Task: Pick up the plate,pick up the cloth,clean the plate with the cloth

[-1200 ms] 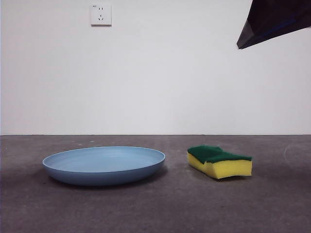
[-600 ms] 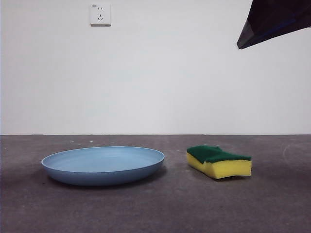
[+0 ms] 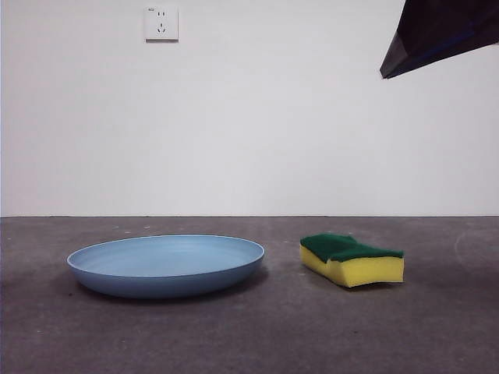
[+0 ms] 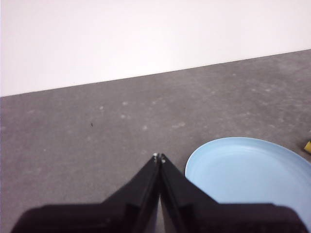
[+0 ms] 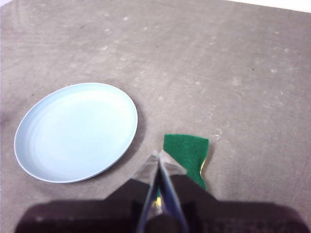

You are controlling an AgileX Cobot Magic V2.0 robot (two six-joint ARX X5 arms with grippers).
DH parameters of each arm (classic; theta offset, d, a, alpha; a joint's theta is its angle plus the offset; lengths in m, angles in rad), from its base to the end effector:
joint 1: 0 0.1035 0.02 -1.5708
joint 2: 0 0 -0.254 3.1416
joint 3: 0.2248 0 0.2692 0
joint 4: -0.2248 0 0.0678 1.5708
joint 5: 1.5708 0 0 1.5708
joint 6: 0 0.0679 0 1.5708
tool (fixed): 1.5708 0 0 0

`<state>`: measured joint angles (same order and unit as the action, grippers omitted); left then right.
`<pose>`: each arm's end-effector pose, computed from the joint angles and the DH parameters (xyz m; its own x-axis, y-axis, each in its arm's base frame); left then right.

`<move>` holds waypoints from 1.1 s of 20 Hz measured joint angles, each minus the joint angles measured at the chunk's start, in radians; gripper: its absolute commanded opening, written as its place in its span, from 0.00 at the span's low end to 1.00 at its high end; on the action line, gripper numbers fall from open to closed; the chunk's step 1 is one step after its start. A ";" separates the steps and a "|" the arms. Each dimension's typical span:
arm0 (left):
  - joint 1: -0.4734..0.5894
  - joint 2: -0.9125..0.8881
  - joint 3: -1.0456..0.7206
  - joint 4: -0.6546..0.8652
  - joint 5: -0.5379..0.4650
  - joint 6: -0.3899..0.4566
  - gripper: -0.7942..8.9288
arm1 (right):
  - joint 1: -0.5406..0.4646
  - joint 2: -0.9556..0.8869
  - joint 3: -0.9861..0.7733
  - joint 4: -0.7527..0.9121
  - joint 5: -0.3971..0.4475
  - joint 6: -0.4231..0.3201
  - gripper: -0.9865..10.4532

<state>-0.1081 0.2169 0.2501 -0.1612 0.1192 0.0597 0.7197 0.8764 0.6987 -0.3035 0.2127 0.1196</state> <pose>0.1645 -0.0260 0.2096 0.9662 -0.2245 -0.1267 0.2316 0.9718 0.0440 0.1939 0.1509 0.2493 0.7907 0.4124 -0.4524 -0.4585 0.8887 0.0088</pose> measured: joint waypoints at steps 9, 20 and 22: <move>0.102 -0.183 -0.201 0.044 0.015 -0.047 0.08 | 0.000 0.000 0.000 0.000 0.000 0.000 0.09; 0.119 -0.212 -0.233 -0.015 0.013 -0.071 0.08 | 0.000 0.000 0.000 0.000 0.000 0.000 0.09; 0.119 -0.212 -0.233 -0.015 0.013 -0.072 0.08 | 0.000 0.000 0.000 0.000 0.000 0.000 0.09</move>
<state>0.0113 0.0048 0.0174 -0.1761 0.1326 -0.0120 0.7197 0.8764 0.6987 -0.3035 0.2127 0.1196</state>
